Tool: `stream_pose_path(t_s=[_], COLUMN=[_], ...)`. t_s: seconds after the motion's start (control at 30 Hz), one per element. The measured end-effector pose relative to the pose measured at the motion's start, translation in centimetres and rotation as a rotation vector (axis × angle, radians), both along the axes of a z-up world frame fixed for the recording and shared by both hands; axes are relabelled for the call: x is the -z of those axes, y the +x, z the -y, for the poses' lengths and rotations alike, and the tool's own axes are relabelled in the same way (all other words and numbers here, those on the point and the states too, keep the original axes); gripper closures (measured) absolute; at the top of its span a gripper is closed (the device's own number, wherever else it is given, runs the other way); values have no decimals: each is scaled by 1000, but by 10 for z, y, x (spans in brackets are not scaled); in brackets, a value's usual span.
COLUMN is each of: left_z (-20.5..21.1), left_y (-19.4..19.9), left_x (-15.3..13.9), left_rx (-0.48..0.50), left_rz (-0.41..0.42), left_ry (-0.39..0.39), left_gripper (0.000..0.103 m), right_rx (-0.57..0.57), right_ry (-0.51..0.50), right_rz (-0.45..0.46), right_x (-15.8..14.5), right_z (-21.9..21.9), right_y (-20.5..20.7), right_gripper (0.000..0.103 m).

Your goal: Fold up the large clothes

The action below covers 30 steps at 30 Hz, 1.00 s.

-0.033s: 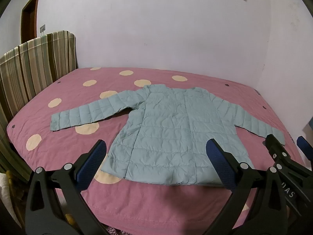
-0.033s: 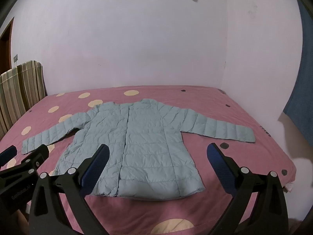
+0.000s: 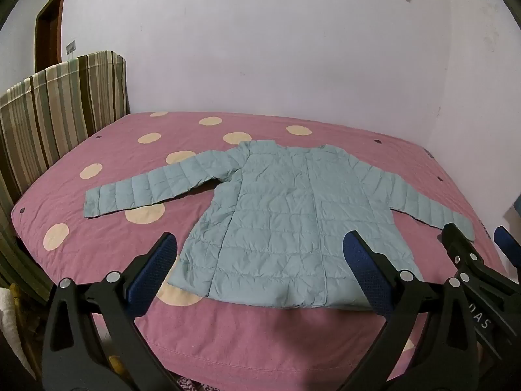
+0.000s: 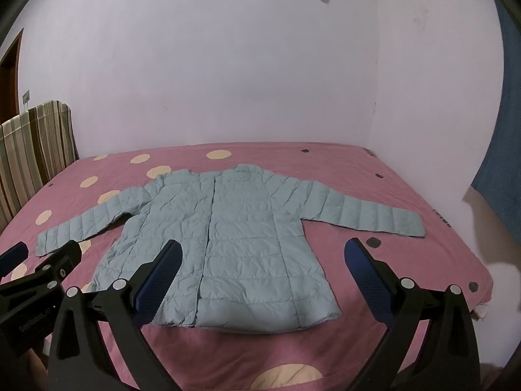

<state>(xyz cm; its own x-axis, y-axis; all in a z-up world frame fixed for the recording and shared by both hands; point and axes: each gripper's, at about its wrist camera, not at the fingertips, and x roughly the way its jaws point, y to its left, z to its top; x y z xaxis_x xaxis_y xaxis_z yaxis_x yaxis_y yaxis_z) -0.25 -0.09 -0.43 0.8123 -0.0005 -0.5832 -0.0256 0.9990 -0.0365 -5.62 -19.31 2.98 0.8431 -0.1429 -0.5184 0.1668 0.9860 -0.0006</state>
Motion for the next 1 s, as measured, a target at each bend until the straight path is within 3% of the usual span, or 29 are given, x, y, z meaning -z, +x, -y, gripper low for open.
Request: stream_pose_path(t_s=[1.0], left_z=[1], left_y=[-1], left_x=[8], left_rx=[-1], left_rz=[-3], left_ry=[-1], left_gripper=[2], right_rx=[0], right_ry=[1], right_rz=[-4], right_x=[3], right_z=[1], right_y=[2], right_gripper=[4])
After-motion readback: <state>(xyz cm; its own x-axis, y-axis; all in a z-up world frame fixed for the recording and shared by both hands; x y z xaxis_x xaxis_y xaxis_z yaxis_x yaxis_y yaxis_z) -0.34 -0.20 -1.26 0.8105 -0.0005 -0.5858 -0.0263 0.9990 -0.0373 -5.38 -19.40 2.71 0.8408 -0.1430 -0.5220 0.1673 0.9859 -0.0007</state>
